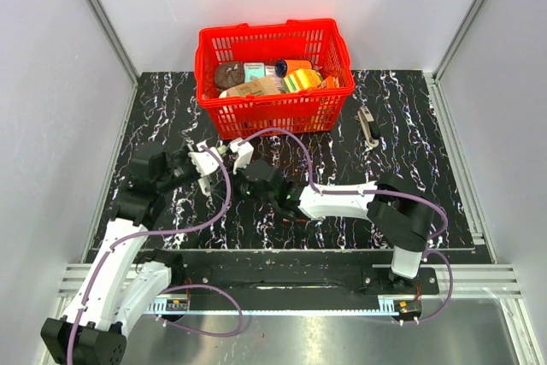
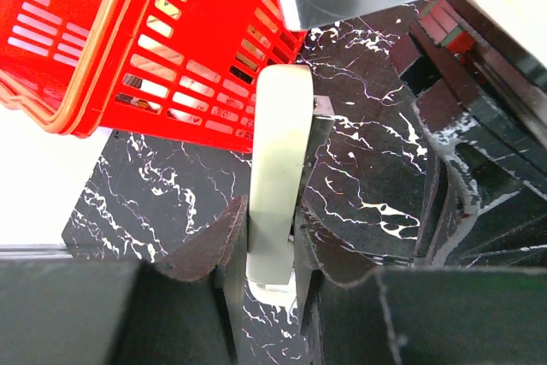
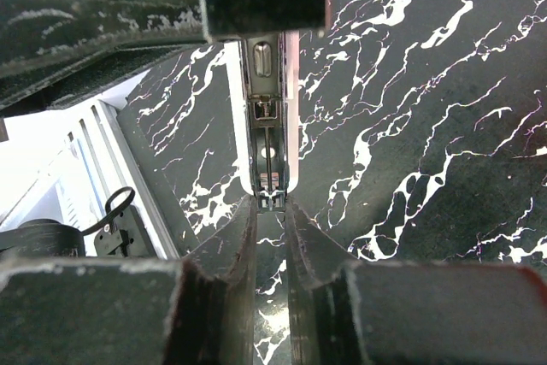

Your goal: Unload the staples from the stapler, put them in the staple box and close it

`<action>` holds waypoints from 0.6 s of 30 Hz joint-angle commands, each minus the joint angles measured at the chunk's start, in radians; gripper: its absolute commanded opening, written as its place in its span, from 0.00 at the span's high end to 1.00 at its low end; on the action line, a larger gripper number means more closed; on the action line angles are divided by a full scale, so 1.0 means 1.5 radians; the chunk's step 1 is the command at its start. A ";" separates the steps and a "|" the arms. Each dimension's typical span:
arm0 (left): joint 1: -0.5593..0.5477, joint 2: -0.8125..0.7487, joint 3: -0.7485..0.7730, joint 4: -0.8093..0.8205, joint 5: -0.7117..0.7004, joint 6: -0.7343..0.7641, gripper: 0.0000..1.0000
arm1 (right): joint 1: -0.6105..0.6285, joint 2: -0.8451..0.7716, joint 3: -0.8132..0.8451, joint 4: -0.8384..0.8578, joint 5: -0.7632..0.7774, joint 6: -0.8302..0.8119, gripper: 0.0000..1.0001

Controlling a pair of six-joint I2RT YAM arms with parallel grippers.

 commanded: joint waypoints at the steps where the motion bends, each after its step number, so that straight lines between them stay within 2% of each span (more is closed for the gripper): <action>1: -0.001 -0.011 -0.004 0.026 0.000 0.024 1.00 | 0.003 -0.024 0.017 0.011 0.023 -0.010 0.90; 8: -0.001 -0.020 -0.095 0.063 -0.061 0.055 1.00 | 0.004 -0.042 -0.004 0.006 0.034 -0.012 0.93; 18: -0.001 0.000 -0.090 0.063 -0.063 0.056 1.00 | 0.004 -0.049 -0.024 0.011 0.044 -0.004 0.95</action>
